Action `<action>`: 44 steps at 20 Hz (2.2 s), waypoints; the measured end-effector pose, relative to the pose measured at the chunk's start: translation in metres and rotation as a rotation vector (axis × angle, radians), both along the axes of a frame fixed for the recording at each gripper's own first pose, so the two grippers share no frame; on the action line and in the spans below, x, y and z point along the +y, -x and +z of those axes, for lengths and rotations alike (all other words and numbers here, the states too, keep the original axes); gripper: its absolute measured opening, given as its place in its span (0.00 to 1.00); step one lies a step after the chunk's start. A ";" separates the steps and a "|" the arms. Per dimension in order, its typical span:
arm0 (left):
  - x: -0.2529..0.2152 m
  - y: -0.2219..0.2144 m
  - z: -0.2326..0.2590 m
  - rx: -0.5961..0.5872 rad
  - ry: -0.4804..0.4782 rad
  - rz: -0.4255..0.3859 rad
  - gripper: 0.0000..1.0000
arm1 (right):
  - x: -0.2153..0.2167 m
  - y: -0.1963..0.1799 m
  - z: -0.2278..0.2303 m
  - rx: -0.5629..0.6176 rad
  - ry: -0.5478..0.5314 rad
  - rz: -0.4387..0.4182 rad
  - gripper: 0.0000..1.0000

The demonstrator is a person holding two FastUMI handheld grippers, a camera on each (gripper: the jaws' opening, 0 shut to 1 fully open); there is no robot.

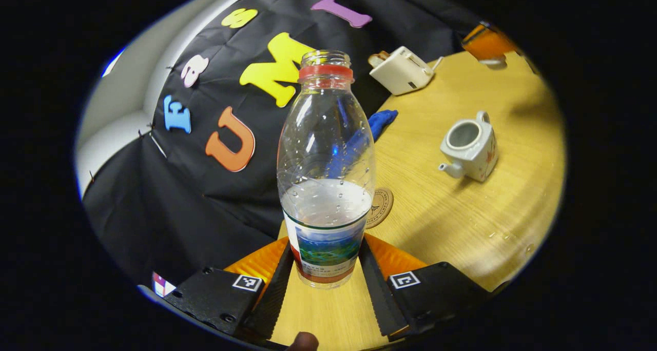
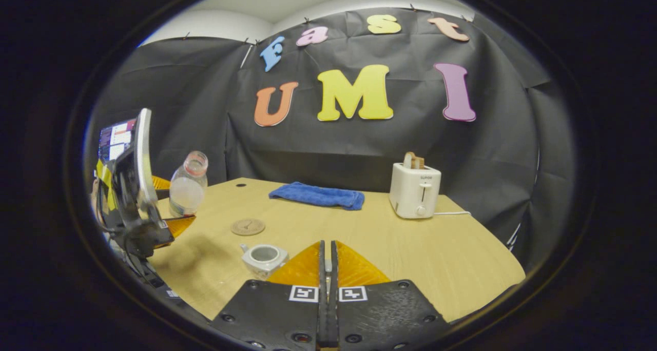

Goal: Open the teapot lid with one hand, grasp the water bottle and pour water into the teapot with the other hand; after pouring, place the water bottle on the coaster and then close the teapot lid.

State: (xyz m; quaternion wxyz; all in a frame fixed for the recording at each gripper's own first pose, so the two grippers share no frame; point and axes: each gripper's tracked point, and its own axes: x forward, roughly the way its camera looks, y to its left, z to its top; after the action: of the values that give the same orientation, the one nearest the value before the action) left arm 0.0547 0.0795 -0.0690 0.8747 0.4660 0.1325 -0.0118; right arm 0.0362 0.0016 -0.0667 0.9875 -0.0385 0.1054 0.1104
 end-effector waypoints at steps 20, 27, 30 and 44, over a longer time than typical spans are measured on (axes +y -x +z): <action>-0.013 -0.024 -0.013 0.062 -0.643 -0.076 0.74 | -0.039 0.011 -0.010 0.003 -0.017 -0.037 0.00; -0.014 -0.022 -0.011 0.055 -0.737 -0.075 0.74 | -0.042 0.011 -0.007 -0.006 -0.023 -0.036 0.00; -0.015 -0.024 -0.005 0.049 -0.786 -0.081 0.75 | -0.042 0.010 -0.009 -0.006 -0.024 -0.032 0.00; -0.015 -0.028 0.018 -0.002 -0.934 -0.084 0.74 | -0.038 0.013 -0.013 0.007 -0.036 -0.011 0.00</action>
State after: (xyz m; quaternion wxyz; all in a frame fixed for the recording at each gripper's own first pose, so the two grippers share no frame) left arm 0.0826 0.0642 -0.0512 0.5703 0.8147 0.1037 0.0143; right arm 0.0232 -0.0369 -0.0800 0.9883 -0.0196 0.1069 0.1068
